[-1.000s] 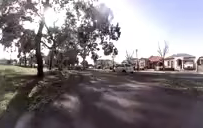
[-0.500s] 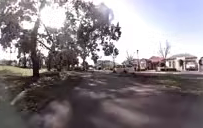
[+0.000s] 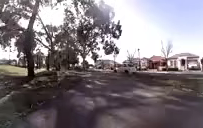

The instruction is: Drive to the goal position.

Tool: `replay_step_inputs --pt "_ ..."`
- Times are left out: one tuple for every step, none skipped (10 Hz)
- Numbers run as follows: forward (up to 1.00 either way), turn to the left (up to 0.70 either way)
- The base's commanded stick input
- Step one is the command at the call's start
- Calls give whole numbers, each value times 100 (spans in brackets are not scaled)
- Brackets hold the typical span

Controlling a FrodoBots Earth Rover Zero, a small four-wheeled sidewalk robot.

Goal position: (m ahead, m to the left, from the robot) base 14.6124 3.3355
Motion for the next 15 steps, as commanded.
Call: replay_step_inputs --pt "100 0" --pt "100 0" --pt "100 0" --pt "100 0" --pt "100 0" --pt "100 0" --pt "100 0" --pt "100 0" --pt "100 0" --pt "100 0" --pt "100 0" --pt "100 0" --pt "100 0" --pt "100 0" --pt "100 0"
